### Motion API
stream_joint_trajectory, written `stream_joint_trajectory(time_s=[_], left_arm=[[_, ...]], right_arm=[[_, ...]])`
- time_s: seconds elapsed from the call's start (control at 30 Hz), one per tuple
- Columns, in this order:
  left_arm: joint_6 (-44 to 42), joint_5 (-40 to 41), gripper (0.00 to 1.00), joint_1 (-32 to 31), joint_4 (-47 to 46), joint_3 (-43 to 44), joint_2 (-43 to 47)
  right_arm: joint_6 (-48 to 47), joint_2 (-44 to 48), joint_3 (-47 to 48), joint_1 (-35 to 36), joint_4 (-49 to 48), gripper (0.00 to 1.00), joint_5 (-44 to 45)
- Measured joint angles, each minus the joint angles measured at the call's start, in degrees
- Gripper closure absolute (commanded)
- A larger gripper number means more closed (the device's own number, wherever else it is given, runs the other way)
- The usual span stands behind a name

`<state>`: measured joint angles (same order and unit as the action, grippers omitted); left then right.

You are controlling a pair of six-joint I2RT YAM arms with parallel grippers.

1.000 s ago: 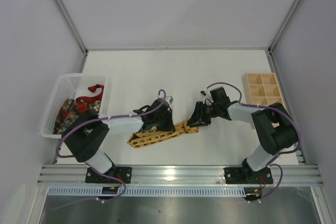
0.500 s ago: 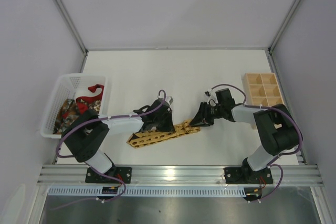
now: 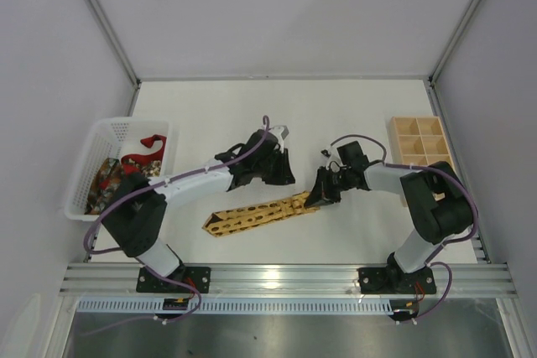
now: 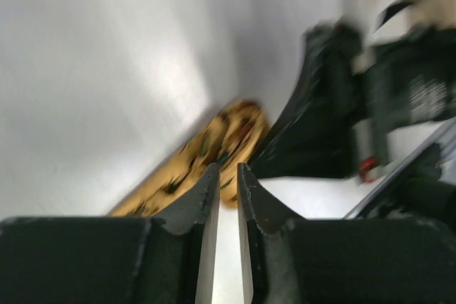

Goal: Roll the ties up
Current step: Roll the tie

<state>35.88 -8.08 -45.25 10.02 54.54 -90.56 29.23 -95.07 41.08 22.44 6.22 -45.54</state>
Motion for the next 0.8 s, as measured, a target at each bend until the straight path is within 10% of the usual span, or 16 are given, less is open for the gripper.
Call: stream_joint_trajectory(time_s=[0.3, 0.8], left_arm=[[-3.23, -7.96, 0.85, 2.73, -0.09, 22.99, -16.26], [-3.15, -11.19, 0.84, 2.62, 2.23, 23.45, -23.37]], right_arm=[[-5.60, 2.54, 6.32, 2.51, 11.23, 0.90, 9.38], [-5.44, 11.23, 9.42, 7.15, 20.48, 0.87, 28.94]])
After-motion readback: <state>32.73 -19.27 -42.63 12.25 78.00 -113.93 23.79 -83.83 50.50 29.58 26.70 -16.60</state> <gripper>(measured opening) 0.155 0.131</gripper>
